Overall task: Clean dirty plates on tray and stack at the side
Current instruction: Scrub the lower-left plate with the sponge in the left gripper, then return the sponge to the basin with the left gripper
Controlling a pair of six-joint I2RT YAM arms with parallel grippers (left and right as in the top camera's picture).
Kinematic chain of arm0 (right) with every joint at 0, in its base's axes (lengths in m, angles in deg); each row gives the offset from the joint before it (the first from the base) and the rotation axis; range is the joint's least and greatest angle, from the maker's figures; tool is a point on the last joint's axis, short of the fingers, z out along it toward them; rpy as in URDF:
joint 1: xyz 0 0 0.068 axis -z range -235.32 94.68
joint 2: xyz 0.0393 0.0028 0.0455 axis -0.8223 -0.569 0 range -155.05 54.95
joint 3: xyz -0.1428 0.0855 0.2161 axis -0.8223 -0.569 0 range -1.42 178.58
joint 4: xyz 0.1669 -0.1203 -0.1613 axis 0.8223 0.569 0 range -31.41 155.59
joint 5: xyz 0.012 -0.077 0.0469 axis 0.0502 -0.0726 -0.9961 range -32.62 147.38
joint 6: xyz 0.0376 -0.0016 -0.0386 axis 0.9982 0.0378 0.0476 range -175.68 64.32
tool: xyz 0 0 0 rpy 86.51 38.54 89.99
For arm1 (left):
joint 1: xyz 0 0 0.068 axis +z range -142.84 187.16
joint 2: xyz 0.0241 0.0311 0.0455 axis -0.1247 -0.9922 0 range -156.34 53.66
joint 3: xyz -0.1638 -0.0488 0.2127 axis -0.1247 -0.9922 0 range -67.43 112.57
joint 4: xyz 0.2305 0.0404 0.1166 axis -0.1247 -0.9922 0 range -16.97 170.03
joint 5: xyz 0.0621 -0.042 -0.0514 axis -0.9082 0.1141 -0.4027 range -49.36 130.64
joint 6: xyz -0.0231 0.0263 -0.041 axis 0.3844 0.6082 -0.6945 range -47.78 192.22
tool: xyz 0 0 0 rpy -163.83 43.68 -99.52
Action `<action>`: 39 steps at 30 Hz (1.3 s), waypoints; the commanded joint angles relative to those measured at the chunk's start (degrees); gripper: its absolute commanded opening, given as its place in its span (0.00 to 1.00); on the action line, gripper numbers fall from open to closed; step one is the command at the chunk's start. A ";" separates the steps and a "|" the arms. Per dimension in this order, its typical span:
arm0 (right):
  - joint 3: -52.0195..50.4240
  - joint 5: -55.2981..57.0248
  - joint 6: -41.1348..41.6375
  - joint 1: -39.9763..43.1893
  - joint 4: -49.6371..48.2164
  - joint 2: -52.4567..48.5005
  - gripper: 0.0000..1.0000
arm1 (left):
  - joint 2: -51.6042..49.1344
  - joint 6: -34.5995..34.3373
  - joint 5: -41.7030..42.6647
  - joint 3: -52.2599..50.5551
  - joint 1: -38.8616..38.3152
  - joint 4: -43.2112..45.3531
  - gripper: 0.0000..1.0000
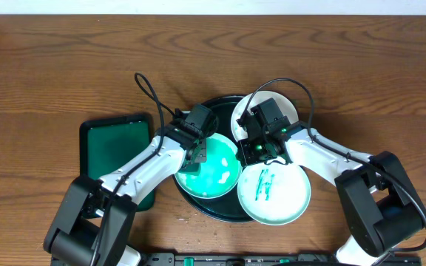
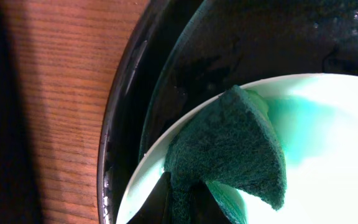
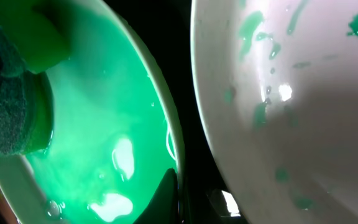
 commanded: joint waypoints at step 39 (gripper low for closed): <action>-0.44 1.90 -1.14 0.04 1.36 -0.42 0.01 | -0.44 -3.56 -4.09 14.08 26.88 -17.68 0.07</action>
